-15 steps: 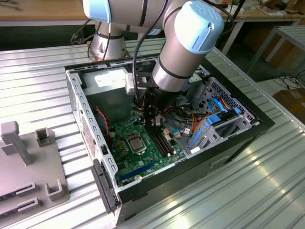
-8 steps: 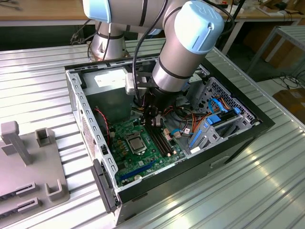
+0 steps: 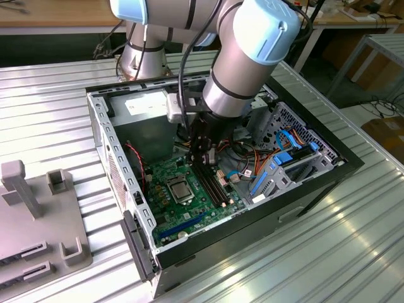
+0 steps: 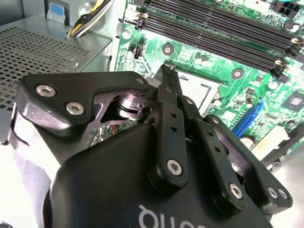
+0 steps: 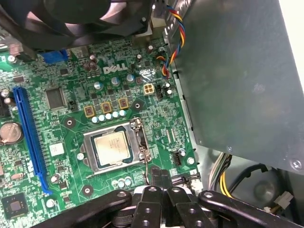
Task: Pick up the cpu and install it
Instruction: 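Install the first cpu locking lever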
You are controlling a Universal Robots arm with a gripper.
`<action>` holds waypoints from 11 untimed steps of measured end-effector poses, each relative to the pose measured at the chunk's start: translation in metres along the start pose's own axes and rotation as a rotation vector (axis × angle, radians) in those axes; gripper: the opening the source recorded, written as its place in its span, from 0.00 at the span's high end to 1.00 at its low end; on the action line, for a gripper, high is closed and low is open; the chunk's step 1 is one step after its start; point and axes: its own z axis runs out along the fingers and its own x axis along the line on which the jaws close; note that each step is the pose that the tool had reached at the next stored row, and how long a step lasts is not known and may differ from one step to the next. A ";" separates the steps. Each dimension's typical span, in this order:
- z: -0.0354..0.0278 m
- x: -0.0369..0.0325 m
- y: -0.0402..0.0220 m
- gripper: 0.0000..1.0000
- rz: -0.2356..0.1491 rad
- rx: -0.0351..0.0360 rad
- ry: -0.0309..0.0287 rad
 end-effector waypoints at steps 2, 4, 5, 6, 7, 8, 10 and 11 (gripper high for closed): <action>-0.0002 0.0003 0.0001 0.89 -0.023 0.0005 0.0020; -0.0003 0.0010 0.0000 0.89 -0.044 0.0023 0.0034; -0.0003 0.0012 -0.0001 0.89 -0.055 0.0029 0.0040; -0.0003 0.0014 -0.0001 0.89 -0.066 0.0035 0.0046; -0.0003 0.0017 -0.0002 0.89 -0.079 0.0047 0.0053; -0.0004 0.0019 -0.0003 0.89 -0.088 0.0063 0.0058; -0.0004 0.0020 -0.0004 0.89 -0.105 0.0108 0.0062; -0.0004 0.0022 -0.0004 0.89 -0.112 0.0129 0.0065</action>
